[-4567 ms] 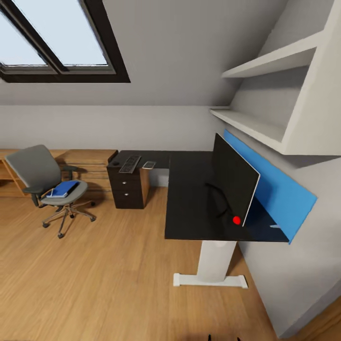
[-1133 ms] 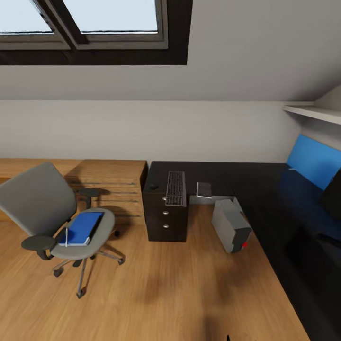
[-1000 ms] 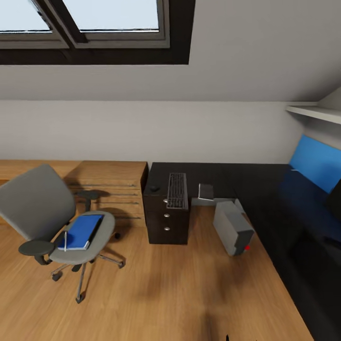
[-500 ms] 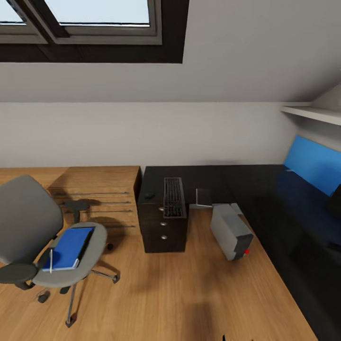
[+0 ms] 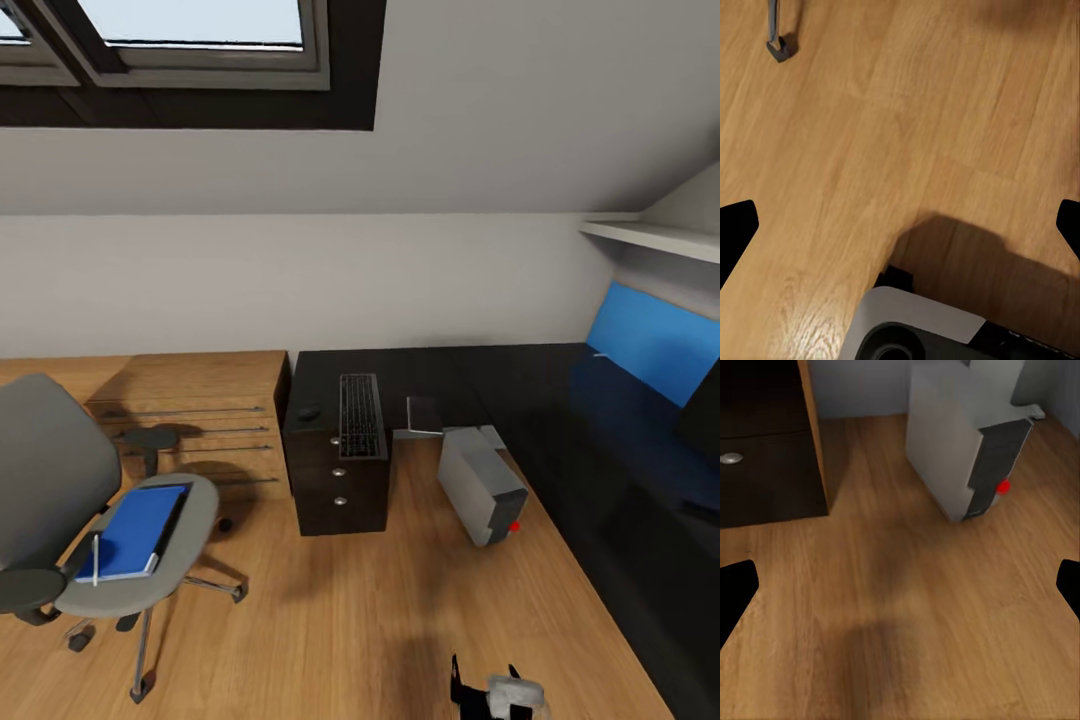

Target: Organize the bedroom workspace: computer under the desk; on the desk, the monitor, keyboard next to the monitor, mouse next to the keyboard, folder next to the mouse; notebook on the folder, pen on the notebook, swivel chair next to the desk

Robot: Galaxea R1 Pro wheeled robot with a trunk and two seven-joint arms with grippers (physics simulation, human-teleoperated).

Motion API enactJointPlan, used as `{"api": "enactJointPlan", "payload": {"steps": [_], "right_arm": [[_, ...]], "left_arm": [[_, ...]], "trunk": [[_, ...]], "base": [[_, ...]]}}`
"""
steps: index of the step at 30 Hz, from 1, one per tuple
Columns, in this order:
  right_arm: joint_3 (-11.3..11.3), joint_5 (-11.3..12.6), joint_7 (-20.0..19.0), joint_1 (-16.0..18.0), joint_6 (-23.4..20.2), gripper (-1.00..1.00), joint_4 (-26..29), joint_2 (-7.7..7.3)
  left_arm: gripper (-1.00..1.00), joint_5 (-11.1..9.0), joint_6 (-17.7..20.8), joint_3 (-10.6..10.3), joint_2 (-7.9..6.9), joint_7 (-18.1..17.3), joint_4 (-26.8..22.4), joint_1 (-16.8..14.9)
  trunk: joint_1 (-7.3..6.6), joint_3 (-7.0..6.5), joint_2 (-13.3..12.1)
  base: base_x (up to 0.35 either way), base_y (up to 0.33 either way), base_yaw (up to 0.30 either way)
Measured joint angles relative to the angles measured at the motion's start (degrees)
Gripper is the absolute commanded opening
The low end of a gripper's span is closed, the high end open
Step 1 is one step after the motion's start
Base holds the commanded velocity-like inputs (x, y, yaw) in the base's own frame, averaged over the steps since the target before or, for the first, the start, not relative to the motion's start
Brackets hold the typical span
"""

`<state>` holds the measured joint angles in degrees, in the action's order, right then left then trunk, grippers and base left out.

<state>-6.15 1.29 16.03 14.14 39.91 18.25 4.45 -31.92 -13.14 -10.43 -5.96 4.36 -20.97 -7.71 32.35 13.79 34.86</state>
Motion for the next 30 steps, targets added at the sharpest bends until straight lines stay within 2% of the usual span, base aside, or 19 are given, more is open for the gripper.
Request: {"api": "enactJointPlan", "payload": {"steps": [2, 4, 7, 8, 12, 13, 14, 15, 16, 17, 20, 21, 23, 25, 26, 27, 28, 29, 30], "right_arm": [[0.09, 0.83, 0.03, 1.05, -0.94, 1.00, 1.58, 0.35], [0.13, 2.97, -0.16, 2.71, -3.56, 1.00, 4.23, 1.37], [0.12, 6.62, -2.30, 4.45, -9.09, 1.00, 8.66, 3.40], [0.10, 8.21, -4.22, 5.10, -12.55, 1.00, 11.15, 4.28], [0.12, 12.51, -8.11, 6.82, -20.61, 1.00, 16.91, 5.29], [0.15, 15.81, -9.35, 7.83, -24.81, 1.00, 19.69, 5.52], [0.21, 18.04, -9.85, 8.46, -26.96, 1.00, 20.99, 5.55], [0.36, 22.95, -10.68, 9.66, -30.90, 1.00, 22.95, 5.53], [0.44, 25.89, -11.10, 10.40, -32.81, 1.00, 23.69, 5.46], [0.54, 31.83, -11.93, 11.78, -36.04, 1.00, 24.69, 5.20], [0.46, 40.62, -13.29, 13.81, -39.49, 1.00, 25.44, 4.47], [0.30, 45.20, -14.13, 14.67, -40.87, 1.00, 25.71, 4.00], [0.22, 49.60, -15.08, 15.45, -42.20, 1.00, 25.95, 3.57], [0.20, 52.29, -15.71, 15.93, -42.90, 1.00, 26.17, 3.17], [-0.06, 53.26, -15.97, 16.14, -42.87, 1.00, 26.43, 3.05], [-0.10, 53.40, -16.02, 16.16, -42.85, 1.00, 26.47, 3.04], [-0.14, 53.52, -16.08, 16.19, -42.82, 1.00, 26.53, 3.01], [-0.15, 53.56, -16.10, 16.20, -42.81, 1.00, 26.54, 2.99], [-0.14, 53.61, -16.13, 16.26, -42.78, 1.00, 26.63, 2.78]], "left_arm": [[1.00, 0.01, -0.13, 0.05, -0.02, -0.04, -0.75, 0.00], [1.00, -0.05, -0.33, 0.15, -0.03, -0.04, -1.98, 0.00], [1.00, -0.11, -0.40, 0.31, -0.04, 0.08, -2.83, 0.00], [1.00, -0.13, -0.41, 0.35, -0.04, 0.12, -3.03, 0.00], [1.00, -0.15, -0.43, 0.37, -0.05, 0.16, -3.27, 0.01], [1.00, -0.15, -0.44, 0.36, -0.05, 0.17, -3.32, 0.00], [1.00, -0.15, -0.44, 0.37, -0.05, 0.18, -3.34, 0.01], [1.00, -0.14, -0.44, 0.35, -0.05, 0.18, -3.37, 0.01], [1.00, -0.13, -0.44, 0.32, -0.05, 0.20, -3.38, 0.01], [1.00, -0.09, -0.47, 0.24, 0.00, 0.26, -3.39, 0.01], [1.00, 0.05, -0.56, 0.10, 0.17, 0.58, -3.41, 0.01], [1.00, 0.16, -0.62, 0.04, 0.38, 1.23, -3.54, 0.01], [1.00, 0.21, -0.51, -0.02, 0.67, 2.99, -4.17, 0.01], [1.00, 0.20, 0.00, -0.12, 0.87, 4.85, -7.06, 0.00], [1.00, 0.36, 3.07, -0.20, 0.97, 5.79, -12.36, -0.03], [1.00, 0.38, 4.76, -0.18, 0.99, 5.96, -14.59, 0.00], [1.00, 0.52, 9.20, -0.16, 1.00, 6.17, -18.87, -0.01], [1.00, 0.41, 11.84, -0.17, 0.96, 6.22, -21.58, 0.00], [1.00, 0.25, 29.84, -0.08, 0.94, 7.79, -29.90, 0.08]], "trunk": [[0.44, 0.36, 0.80], [0.88, 0.72, 1.61], [1.54, 1.27, 2.81], [1.76, 1.44, 3.22], [2.64, 2.17, 4.82], [2.86, 2.34, 5.23], [3.08, 2.53, 5.63], [3.30, 2.70, 6.03], [3.52, 2.89, 6.43], [3.74, 3.06, 6.83], [4.40, 3.61, 8.04], [4.62, 3.79, 8.44], [5.06, 4.15, 9.24], [5.50, 4.51, 10.05], [5.72, 4.68, 10.45], [5.94, 4.87, 10.85], [6.15, 5.04, 11.25], [6.37, 5.22, 11.65], [6.59, 5.41, 12.05]], "base": [[0.000, 0.000, 0.000], [0.000, 0.000, 0.000], [0.000, 0.000, 0.000], [0.000, 0.000, 0.000], [0.000, 0.000, 0.000], [0.000, 0.000, 0.000], [0.000, 0.000, 0.000], [0.000, 0.000, 0.000], [0.000, 0.000, 0.000], [0.000, 0.000, 0.000], [0.000, 0.000, 0.000], [0.000, 0.000, 0.000], [0.000, 0.000, 0.000], [0.000, 0.000, 0.000], [0.000, 0.000, 0.000], [0.000, 0.000, 0.000], [0.000, 0.000, 0.000], [0.000, 0.000, 0.000], [0.000, 0.000, 0.000]]}}
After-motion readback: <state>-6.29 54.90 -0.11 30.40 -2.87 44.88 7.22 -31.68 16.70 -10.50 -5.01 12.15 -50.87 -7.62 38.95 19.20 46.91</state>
